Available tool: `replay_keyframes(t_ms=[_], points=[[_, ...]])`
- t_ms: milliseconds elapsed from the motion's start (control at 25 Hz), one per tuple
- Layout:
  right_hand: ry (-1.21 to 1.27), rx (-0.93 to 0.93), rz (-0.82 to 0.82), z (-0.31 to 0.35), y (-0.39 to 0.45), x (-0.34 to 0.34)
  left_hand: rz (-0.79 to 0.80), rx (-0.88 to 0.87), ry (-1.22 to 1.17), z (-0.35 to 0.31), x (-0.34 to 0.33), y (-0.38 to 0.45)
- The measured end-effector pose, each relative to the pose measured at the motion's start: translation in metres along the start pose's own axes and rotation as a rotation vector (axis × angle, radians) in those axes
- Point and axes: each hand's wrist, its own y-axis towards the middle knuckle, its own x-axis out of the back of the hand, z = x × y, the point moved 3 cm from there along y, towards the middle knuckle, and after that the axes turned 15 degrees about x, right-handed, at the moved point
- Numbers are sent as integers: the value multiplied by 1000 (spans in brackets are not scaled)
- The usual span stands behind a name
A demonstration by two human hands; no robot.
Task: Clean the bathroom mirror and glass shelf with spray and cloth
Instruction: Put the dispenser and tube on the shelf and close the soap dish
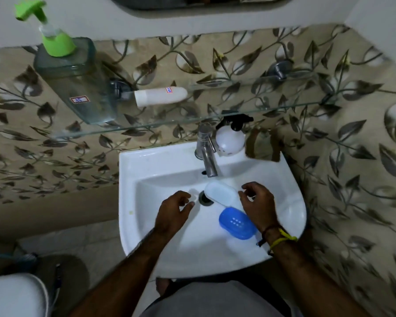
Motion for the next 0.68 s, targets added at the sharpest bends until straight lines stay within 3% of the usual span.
replay_keyframes(t_ms=[80, 200, 400, 680], points=[[-36, -186, 128, -26, -5, -8, 101, 277, -85, 6, -23, 3], [-46, -282, 302, -45, -2, -20, 260, 615, -267, 7, -62, -6], [-208, -233, 532, -61, 23, -42, 356, 862, -385, -1, -113, -14], [-366, -112, 635, -61, 55, -76, 366, 944, -283, -9, -146, -7]])
